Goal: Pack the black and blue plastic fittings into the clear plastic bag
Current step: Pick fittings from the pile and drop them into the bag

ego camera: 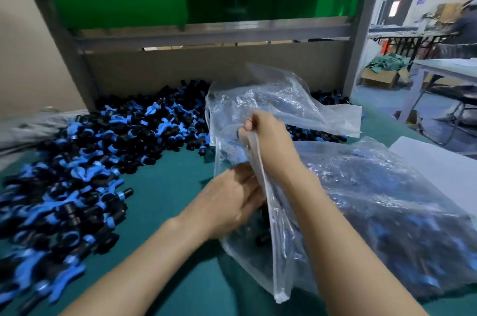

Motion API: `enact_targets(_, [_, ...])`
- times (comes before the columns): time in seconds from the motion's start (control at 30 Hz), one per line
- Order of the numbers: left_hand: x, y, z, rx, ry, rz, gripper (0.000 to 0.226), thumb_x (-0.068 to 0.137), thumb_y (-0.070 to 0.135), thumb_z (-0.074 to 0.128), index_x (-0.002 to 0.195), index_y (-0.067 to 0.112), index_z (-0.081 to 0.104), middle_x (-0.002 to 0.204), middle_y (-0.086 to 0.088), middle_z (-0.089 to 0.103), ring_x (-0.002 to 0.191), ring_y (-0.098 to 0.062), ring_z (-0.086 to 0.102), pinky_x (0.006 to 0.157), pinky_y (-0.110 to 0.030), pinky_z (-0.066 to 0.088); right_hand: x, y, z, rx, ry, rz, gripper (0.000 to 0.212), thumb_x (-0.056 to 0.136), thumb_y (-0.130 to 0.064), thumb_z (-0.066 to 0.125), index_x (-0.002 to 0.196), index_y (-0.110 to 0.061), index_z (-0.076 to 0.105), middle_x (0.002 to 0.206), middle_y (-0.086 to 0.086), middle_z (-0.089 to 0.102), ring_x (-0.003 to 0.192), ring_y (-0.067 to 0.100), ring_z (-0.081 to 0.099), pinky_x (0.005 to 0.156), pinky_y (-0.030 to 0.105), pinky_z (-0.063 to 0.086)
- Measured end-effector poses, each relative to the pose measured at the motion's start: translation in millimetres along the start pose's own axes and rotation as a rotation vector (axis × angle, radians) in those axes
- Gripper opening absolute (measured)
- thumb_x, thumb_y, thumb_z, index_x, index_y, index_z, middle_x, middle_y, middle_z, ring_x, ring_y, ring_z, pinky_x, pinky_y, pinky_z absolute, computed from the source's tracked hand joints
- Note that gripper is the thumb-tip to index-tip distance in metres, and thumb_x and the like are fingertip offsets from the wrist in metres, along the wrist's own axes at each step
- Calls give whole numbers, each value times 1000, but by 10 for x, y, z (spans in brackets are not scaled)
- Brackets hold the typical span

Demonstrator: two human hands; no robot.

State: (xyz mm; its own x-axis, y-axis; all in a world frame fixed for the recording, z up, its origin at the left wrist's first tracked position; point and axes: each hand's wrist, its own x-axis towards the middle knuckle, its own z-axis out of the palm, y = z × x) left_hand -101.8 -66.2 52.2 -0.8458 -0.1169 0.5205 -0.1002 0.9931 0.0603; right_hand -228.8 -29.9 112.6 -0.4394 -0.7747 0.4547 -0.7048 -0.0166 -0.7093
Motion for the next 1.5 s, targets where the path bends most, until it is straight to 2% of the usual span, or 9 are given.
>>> enact_targets(0.13, [-814,-467,-70,-38,198,-500,36,103,32,36,117,17,66,118,7,60,115,-11,51,101,-32,40,-30,125,199,45,-21,40,14,83,-21,51,74,-22,41,70,3,59,61,28,48,65,47,50])
enact_targets(0.23, [-1007,-721,40,79,129,-872,38,103,31,39,137,17,48,138,0,47,128,-20,40,107,-36,35,-56,256,351,-33,-42,56,14,86,-23,51,77,-23,41,72,3,61,66,33,55,66,45,48])
enact_targets(0.33, [-924,-909,129,140,17,-1039,54,102,39,36,151,19,25,159,-7,20,145,-24,18,112,-43,30,-86,401,455,-128,-34,39,17,91,-27,52,79,-24,41,73,2,62,67,32,56,64,39,47])
enact_targets(0.57, [-543,-1297,-19,391,-122,-968,63,102,39,37,155,15,12,163,-16,3,150,-32,4,122,-43,10,46,549,463,-203,-52,37,18,94,-26,51,80,-23,41,74,5,62,69,30,55,64,39,46])
enact_targets(0.7, [-588,-1272,-676,381,15,-989,59,102,46,36,153,19,22,159,-13,20,147,-30,16,120,-46,19,78,578,465,-198,-49,62,17,94,-26,53,81,-22,43,77,7,61,71,33,55,63,39,43])
enact_targets(0.87, [-1581,-639,-1161,418,246,-1117,64,96,66,31,146,25,33,147,-9,39,138,-30,31,113,-52,29,67,567,515,-279,-57,56,18,96,-30,51,82,-21,44,80,7,61,72,33,54,61,38,42])
enact_targets(1.03, [-2273,-239,-893,254,125,-1523,100,75,89,23,154,29,21,163,-12,9,149,-34,9,119,-52,12,57,554,523,-276,-50,61,19,96,-29,54,82,-21,44,79,8,59,71,34,51,58,39,37])
enact_targets(1.13, [-2272,-291,-678,239,-44,-1495,107,67,95,20,154,37,-1,164,0,-12,150,-30,-6,121,-51,9,44,535,535,-278,-48,70,18,95,-29,55,83,-20,45,77,8,57,70,34,49,59,38,34])
enact_targets(1.5, [-1439,-1063,-167,282,30,-1389,93,75,86,40,148,31,25,158,-11,10,145,-44,4,115,-58,15,33,538,543,-300,-37,63,20,96,-28,54,81,-21,43,70,2,52,66,31,46,55,37,32])
